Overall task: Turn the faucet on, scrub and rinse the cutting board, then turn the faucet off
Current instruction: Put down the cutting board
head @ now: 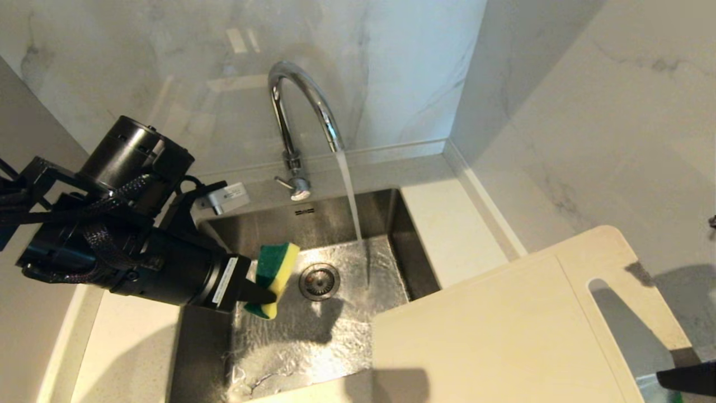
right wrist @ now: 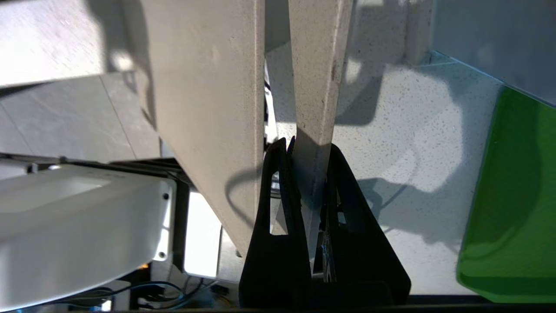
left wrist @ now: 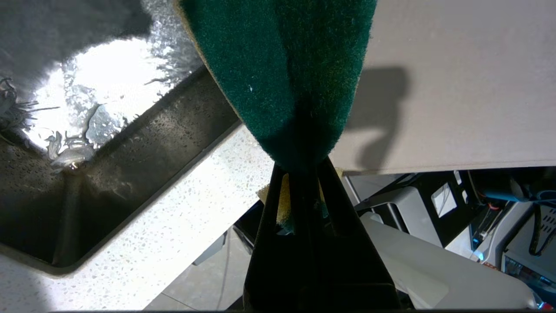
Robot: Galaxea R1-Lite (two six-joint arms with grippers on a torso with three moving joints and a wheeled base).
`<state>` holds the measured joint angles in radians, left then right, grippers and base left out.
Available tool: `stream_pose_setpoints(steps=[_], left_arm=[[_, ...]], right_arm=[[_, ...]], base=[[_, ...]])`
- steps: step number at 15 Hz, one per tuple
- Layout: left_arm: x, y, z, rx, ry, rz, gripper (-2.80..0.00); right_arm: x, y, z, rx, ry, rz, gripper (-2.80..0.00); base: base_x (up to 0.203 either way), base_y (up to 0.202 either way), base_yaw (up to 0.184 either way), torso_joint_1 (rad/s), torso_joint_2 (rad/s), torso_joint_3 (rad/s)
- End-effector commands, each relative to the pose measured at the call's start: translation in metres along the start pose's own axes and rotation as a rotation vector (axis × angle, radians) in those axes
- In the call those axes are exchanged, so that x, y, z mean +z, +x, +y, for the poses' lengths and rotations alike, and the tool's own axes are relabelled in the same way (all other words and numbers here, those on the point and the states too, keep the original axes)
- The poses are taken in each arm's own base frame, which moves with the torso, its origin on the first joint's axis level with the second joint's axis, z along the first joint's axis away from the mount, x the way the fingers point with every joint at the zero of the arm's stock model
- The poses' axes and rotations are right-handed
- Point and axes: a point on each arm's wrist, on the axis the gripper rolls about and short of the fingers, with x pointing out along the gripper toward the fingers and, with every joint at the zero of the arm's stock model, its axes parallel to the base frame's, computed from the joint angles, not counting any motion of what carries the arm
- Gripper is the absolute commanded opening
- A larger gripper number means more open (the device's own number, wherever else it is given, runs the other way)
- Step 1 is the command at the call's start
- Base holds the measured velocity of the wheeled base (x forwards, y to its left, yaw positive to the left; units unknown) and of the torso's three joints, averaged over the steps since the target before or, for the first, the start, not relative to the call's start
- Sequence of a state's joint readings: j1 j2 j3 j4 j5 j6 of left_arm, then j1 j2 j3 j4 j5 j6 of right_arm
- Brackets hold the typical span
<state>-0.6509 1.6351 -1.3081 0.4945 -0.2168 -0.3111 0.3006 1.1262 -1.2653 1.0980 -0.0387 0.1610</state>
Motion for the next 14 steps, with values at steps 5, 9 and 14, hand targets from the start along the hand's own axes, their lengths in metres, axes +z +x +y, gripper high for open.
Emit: stream_pose_setpoints(steps=[5, 9, 14], left_arm=[[0.001, 0.001, 0.0, 0.0, -0.002, 0.001, -2.8], [0.003, 0.006, 0.0, 0.001, -0.003, 0.008, -2.8], [0.006, 0.007, -0.001, 0.001, -0.002, 0.002, -2.8]], right_arm=[[-0.007, 0.07, 0.002, -0.006, -0.045, 0.039, -2.8], [-0.014, 0.12, 0.002, -0.003, -0.041, 0.011, -2.8], [-0.007, 0.155, 0.005, 0.007, -0.026, -0.007, -2.8]], base=[[0.0, 0.0, 0.0, 0.0, 0.0, 0.0], [0.0, 0.0, 0.0, 0.0, 0.0, 0.0], [0.0, 0.0, 0.0, 0.0, 0.0, 0.0]])
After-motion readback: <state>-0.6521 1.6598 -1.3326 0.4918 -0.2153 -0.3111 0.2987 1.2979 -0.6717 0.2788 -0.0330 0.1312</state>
